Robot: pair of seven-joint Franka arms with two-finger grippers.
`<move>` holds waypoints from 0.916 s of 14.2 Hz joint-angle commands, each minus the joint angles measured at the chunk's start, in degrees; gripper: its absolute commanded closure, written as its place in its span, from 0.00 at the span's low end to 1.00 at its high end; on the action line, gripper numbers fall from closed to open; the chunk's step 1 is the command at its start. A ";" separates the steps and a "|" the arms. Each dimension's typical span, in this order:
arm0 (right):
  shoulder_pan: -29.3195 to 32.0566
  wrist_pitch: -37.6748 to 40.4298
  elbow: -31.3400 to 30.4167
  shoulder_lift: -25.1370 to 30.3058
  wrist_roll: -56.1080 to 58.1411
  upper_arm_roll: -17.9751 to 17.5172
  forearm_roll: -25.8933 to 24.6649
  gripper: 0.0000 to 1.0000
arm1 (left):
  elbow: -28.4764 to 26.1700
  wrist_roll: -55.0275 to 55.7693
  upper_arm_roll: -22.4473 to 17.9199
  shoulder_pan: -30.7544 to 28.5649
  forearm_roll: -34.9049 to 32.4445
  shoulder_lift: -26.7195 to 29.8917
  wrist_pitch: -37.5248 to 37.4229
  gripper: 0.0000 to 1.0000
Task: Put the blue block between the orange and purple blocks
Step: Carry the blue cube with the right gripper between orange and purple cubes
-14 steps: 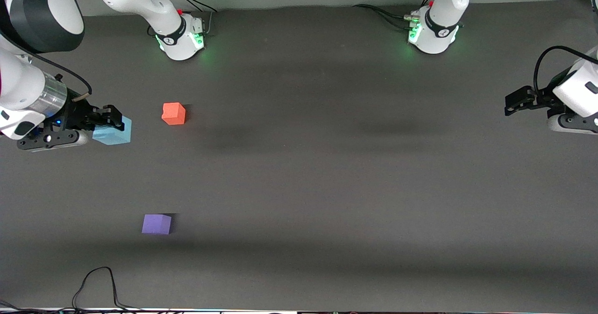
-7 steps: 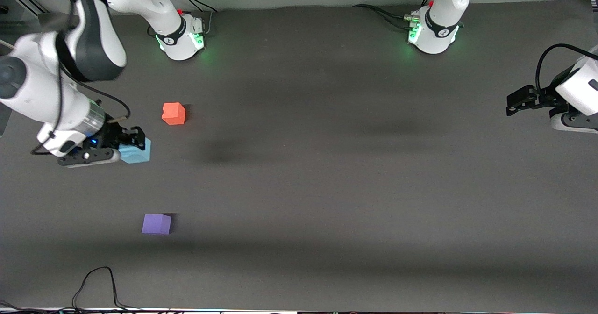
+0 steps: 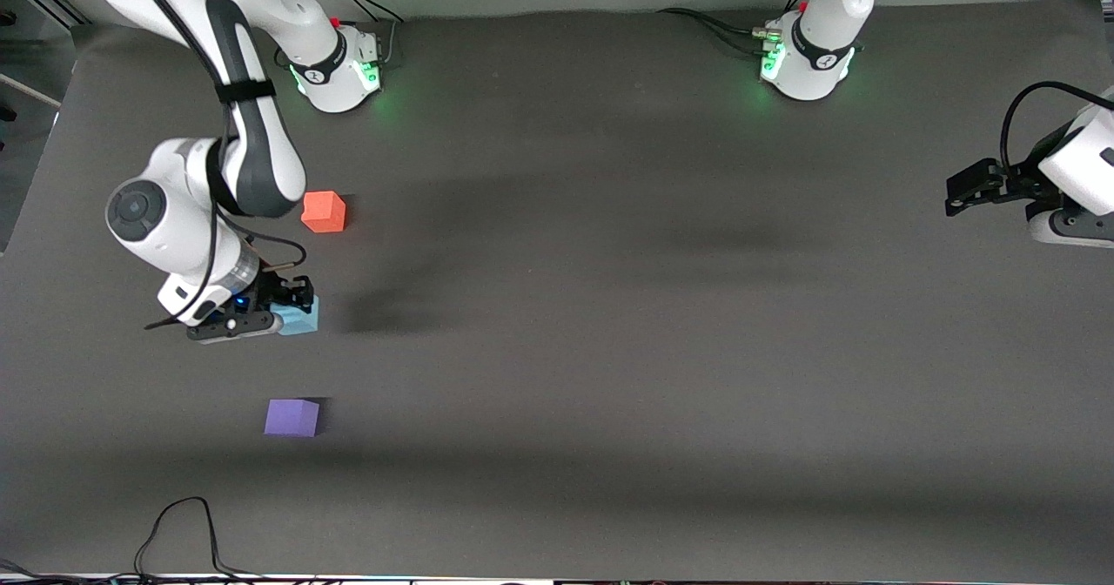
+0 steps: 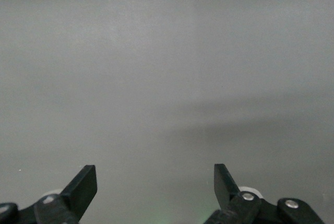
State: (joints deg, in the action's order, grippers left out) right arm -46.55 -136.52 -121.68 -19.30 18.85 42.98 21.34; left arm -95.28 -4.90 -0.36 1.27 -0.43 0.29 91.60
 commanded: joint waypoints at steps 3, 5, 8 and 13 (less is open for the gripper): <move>1.02 -4.98 1.09 -9.60 15.06 0.00 14.86 0.49 | 0.80 1.56 -0.34 0.66 -0.53 0.32 -0.46 0.00; 1.20 -6.99 1.01 -11.45 16.13 -0.08 15.84 0.49 | 1.06 1.47 -0.34 0.66 -0.53 0.76 -0.63 0.00; 1.20 -7.09 0.92 -12.95 16.13 -0.08 17.85 0.47 | 1.32 1.56 -0.16 0.66 -0.62 1.02 -0.64 0.00; 1.02 -7.00 -2.50 -12.70 16.31 -0.26 20.94 0.40 | 1.32 1.56 -0.16 0.66 -0.53 1.03 -0.55 0.00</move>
State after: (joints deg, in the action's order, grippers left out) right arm -45.56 -142.95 -122.50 -32.30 32.91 42.85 40.19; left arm -94.17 -4.45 -0.33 1.29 -0.43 0.72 91.63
